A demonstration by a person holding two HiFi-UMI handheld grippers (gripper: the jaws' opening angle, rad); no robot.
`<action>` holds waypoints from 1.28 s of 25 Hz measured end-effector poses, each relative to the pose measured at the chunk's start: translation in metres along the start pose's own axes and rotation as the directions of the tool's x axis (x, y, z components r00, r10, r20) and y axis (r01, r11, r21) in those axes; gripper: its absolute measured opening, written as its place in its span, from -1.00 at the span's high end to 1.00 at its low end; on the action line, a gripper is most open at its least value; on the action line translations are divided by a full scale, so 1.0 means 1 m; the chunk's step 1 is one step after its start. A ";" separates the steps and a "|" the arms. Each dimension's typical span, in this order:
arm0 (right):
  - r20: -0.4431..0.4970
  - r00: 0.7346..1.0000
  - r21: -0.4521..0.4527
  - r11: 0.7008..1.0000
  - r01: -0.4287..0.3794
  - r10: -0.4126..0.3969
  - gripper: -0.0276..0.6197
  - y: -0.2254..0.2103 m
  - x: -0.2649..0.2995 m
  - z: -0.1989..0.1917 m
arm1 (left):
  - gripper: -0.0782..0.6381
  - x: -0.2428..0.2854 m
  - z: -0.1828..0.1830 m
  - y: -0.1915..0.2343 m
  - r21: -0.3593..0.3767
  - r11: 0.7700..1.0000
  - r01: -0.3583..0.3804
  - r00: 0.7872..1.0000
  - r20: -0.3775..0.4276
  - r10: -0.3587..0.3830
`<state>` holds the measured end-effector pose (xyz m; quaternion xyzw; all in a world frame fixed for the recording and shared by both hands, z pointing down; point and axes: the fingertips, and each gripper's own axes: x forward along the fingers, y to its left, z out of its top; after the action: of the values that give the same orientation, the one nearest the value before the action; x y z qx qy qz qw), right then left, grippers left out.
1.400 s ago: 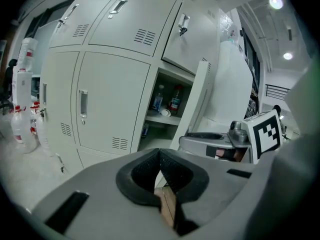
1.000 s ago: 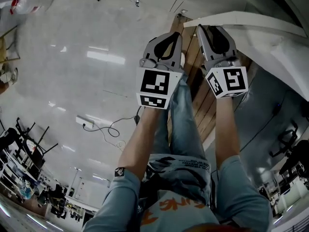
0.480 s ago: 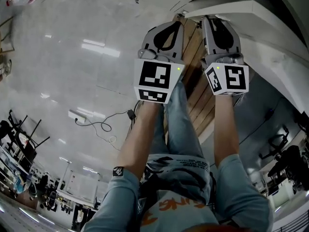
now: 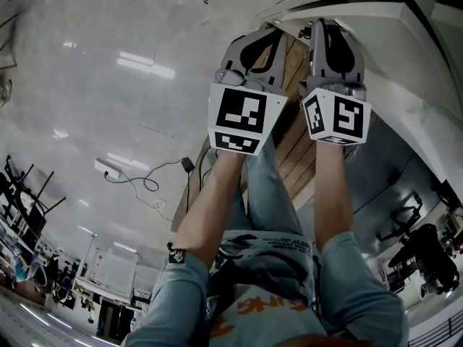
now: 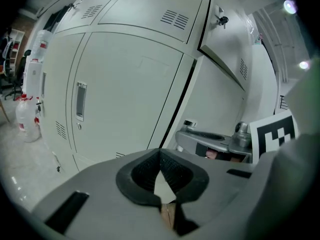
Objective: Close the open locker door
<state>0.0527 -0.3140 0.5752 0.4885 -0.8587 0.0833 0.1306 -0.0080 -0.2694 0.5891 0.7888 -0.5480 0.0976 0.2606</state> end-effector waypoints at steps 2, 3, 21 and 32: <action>0.000 1.000 0.001 1.000 0.023 -0.023 0.71 -0.004 0.005 0.002 | 0.72 0.004 0.002 0.000 -0.008 1.000 -0.001 1.000 0.004 0.001; 0.001 0.999 0.004 0.999 0.034 -0.034 0.71 -0.005 0.007 0.004 | 0.72 0.005 0.004 0.001 -0.011 1.000 -0.002 1.000 0.005 0.002; -0.056 0.991 -0.091 0.989 0.117 -0.122 0.70 -0.011 0.016 0.011 | 0.72 -0.007 0.013 0.000 -0.035 0.999 -0.018 0.999 0.041 0.019; -0.087 0.988 -0.047 0.991 0.127 -0.130 0.23 -0.006 -0.025 0.020 | 0.72 -0.030 0.020 -0.007 -0.009 1.000 0.018 0.999 0.047 -0.018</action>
<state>0.0677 -0.3017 0.5489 0.5359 -0.8202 0.0789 0.1843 -0.0156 -0.2531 0.5569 0.7945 -0.5474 0.0739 0.2522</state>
